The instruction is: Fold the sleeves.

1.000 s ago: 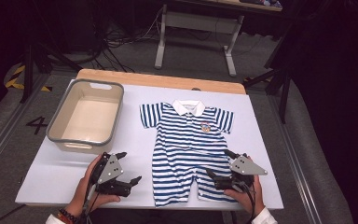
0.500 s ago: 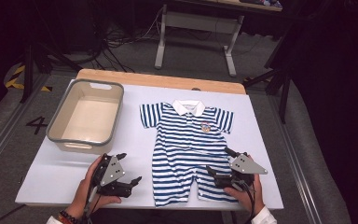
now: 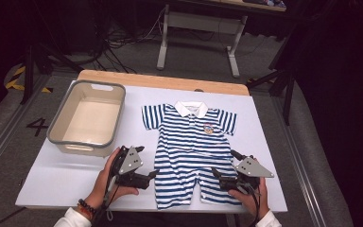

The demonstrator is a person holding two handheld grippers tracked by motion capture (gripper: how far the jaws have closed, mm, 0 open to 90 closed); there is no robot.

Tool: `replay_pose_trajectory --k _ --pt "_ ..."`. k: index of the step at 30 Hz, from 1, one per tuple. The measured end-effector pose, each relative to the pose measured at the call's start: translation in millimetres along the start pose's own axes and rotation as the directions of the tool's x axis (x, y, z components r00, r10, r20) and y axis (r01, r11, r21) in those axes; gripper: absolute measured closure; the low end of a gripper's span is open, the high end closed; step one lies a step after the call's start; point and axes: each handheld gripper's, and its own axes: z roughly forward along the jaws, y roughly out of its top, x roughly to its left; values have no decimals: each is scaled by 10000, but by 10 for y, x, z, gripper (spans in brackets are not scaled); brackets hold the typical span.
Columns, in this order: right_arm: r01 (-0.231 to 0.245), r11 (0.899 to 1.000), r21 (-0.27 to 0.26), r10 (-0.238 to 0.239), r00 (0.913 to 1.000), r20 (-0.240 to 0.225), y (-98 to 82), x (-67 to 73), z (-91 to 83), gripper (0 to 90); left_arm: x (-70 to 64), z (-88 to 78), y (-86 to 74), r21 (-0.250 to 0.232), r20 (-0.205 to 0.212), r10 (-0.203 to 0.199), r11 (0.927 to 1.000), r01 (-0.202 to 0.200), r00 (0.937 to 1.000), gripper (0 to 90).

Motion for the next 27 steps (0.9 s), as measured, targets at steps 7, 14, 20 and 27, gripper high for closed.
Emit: replay_pose_trajectory --k 7,14,20,27 --pt "-87 10000 -9 87 10000 32 -11 -9 -10 94 188 251 234 87 50 -206 9998 205 9998 105" --pt "-75 10000 48 75 9999 111 -25 -13 -11 97 481 537 438 318 -535 -649 9973 667 9965 105" --pt "-90 9999 130 89 9999 69 -42 -14 2 98 770 811 536 826 -814 -1402 9857 1469 9868 110" --pt "198 9995 248 -197 9998 -18 -42 19 26 99 1031 1093 603 1210 -1500 -1900 9704 2088 9703 121"
